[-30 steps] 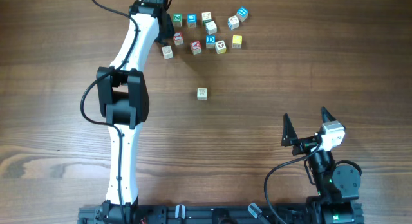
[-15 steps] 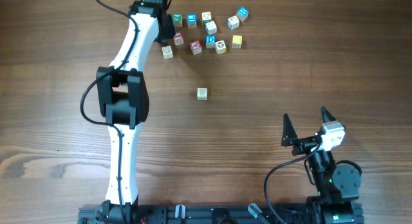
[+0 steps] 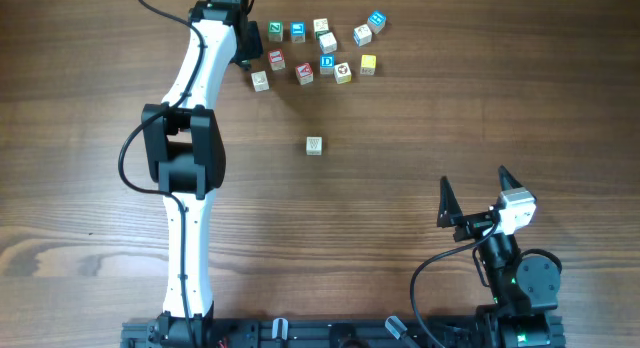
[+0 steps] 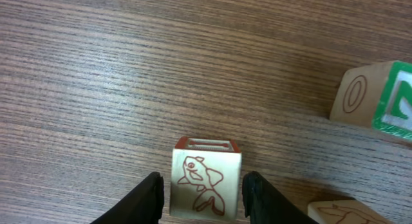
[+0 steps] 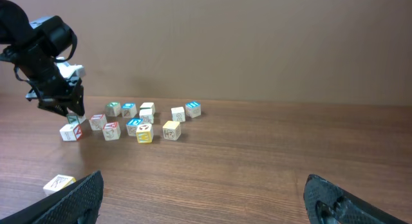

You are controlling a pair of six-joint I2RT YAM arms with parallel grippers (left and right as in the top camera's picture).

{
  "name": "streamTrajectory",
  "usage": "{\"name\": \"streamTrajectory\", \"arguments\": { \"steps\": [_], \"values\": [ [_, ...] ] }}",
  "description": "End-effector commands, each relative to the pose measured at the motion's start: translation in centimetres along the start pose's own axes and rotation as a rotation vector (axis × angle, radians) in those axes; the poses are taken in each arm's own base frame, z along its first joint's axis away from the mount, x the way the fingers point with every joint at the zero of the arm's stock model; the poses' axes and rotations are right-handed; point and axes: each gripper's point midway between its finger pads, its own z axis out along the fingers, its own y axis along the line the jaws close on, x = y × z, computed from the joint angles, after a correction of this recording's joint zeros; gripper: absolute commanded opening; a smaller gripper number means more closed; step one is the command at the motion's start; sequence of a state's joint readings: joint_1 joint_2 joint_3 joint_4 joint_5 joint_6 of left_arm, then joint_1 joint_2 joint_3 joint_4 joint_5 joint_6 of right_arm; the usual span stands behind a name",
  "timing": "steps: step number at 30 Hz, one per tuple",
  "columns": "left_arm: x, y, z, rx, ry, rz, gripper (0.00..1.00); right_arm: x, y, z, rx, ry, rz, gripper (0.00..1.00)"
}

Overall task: Form a tower
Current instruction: 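Close the left gripper on the fish block and lift it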

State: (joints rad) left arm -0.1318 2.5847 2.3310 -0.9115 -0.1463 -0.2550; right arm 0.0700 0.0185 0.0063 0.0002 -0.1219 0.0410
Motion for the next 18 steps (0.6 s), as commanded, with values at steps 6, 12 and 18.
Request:
{"name": "streamTrajectory", "arguments": {
  "steps": [6,12,18],
  "values": [
    [0.8,0.0,0.9,0.007,0.025,0.014,0.34,-0.2,-0.4,0.0,0.023,-0.010,0.012,1.00],
    [0.0,0.0,-0.5,0.013,0.003,0.014,0.35,-0.2,-0.4,0.0,0.023,-0.010,0.012,1.00],
    [-2.7,0.3,-8.1,0.041,-0.081,0.001,0.29,-0.2,-0.4,0.0,0.023,-0.010,0.012,1.00]
  ]
}}
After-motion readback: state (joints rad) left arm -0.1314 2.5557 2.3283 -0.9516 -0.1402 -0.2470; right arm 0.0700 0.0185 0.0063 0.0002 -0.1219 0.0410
